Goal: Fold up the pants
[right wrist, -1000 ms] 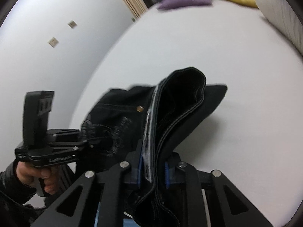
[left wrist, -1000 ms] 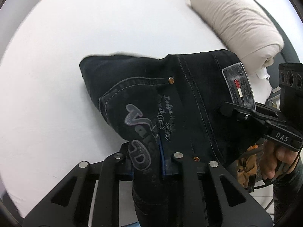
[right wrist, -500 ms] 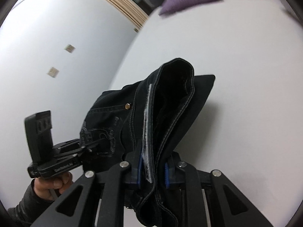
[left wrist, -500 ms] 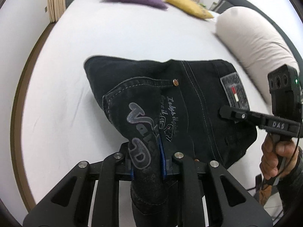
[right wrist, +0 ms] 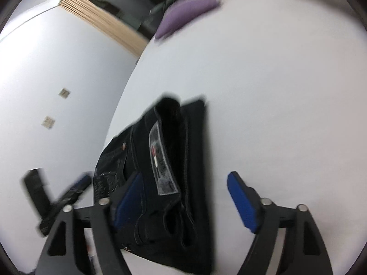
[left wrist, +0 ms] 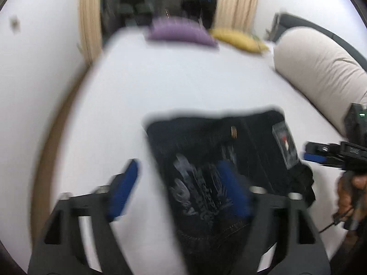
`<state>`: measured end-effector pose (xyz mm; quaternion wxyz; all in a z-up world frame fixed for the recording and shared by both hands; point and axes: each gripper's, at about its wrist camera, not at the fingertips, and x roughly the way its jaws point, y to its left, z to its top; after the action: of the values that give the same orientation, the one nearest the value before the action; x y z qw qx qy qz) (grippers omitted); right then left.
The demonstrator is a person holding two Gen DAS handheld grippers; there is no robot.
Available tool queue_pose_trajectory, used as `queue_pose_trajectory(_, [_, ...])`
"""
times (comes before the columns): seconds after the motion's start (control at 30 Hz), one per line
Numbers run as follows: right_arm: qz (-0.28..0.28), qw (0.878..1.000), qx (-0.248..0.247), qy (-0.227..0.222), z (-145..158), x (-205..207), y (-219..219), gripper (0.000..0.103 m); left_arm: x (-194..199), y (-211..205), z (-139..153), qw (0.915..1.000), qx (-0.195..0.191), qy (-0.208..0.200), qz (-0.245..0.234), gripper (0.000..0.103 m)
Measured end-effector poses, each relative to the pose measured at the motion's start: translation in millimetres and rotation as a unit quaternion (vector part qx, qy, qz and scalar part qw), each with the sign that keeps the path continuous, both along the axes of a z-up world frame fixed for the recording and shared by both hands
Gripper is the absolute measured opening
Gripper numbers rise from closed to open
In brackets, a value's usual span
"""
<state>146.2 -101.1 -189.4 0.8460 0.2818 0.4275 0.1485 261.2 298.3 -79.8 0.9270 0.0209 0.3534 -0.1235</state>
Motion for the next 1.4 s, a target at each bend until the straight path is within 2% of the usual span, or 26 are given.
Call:
queue_pose_trajectory(0.03, [-0.010,0.999,-0.023,-0.021,16.1,-11.0,-0.6,0.081,-18.9,-6.0,24.4,0.9985,0.012,-0.053,0.008,0.093])
queue_pose_trajectory(0.07, [-0.018,0.998,-0.049,-0.047,35.8,-23.4,1.0,0.081,-35.2,-8.4,42.6,0.9949,0.028,-0.096,0.016,0.103])
queue_pose_trajectory(0.17, [-0.042,0.981,-0.129,-0.135,99.1,-58.9,9.1,0.087,-86.8,-20.6,92.8,0.9773,0.092,-0.187,0.038,0.103])
queue_pose_trajectory(0.23, [-0.063,0.959,-0.179,-0.212,145.4,-85.5,16.8,0.099,-118.0,-27.7,124.6,0.9615,0.115,-0.240,0.067,0.103])
queue_pose_trajectory(0.27, [-0.077,0.941,-0.203,-0.261,170.3,-104.5,21.0,0.103,-127.6,-34.3,136.5,0.9567,0.116,-0.254,0.082,0.103])
queue_pose_trajectory(0.3, [-0.093,0.918,-0.226,-0.312,194.4,-125.9,26.1,0.103,-142.4,-33.9,151.3,0.9531,0.112,-0.263,0.100,0.103])
queue_pose_trajectory(0.33, [-0.103,0.900,-0.244,-0.346,211.9,-140.9,29.4,0.103,-153.5,-24.8,163.3,0.9529,0.108,-0.261,0.110,0.103])
queue_pose_trajectory(0.4, [-0.129,0.858,-0.290,-0.404,251.8,-175.8,43.6,0.103,-171.0,-19.0,184.2,0.9583,0.089,-0.243,0.121,0.103])
queue_pose_trajectory(0.47, [-0.138,0.833,-0.317,-0.432,279.4,-202.2,49.6,0.103,-184.8,-12.4,204.5,0.9659,0.061,-0.226,0.111,0.103])
queue_pose_trajectory(0.5, [-0.135,0.825,-0.324,-0.444,293.1,-215.7,53.1,0.103,-193.7,-9.8,213.6,0.9665,0.053,-0.223,0.116,0.103])
queue_pose_trajectory(0.53, [-0.130,0.821,-0.325,-0.450,302.8,-223.9,56.6,0.103,-199.2,-9.6,221.1,0.9667,0.051,-0.214,0.130,0.103])
queue_pose_trajectory(0.6, [-0.126,0.824,-0.319,-0.451,319.0,-237.5,62.2,0.103,-206.9,-5.4,226.5,0.9702,0.051,-0.184,0.150,0.103])
queue_pose_trajectory(0.67, [-0.122,0.845,-0.318,-0.411,325.6,-238.4,67.7,0.103,-210.4,-1.3,224.8,0.9759,0.043,-0.141,0.161,0.103])
queue_pose_trajectory(0.77, [-0.125,0.882,-0.322,-0.322,316.2,-231.5,69.7,0.103,-224.7,7.7,212.0,0.9812,0.043,-0.083,0.169,0.103])
queue_pose_trajectory(0.87, [-0.126,0.916,-0.292,-0.245,297.3,-225.7,67.7,0.103,-232.6,8.7,187.2,0.9862,0.033,-0.023,0.161,0.103])
queue_pose_trajectory(0.97, [-0.129,0.942,-0.250,-0.182,272.1,-222.5,57.0,0.103,-244.4,9.2,164.1,0.9869,0.031,0.003,0.158,0.103])
queue_pose_trajectory(1.03, [-0.132,0.946,-0.248,-0.161,257.8,-223.4,53.4,0.103,-244.9,5.2,150.6,0.9869,0.034,0.011,0.157,0.103])
queue_pose_trajectory(1.2, [-0.103,0.938,-0.290,-0.158,240.6,-223.8,77.6,0.103,-240.0,1.2,128.0,0.9860,0.033,0.022,0.162,0.103])
queue_pose_trajectory(1.4, [-0.072,0.938,-0.305,-0.145,224.9,-224.2,96.0,0.103,-231.7,3.6,117.7,0.9853,0.034,0.029,0.165,0.103])
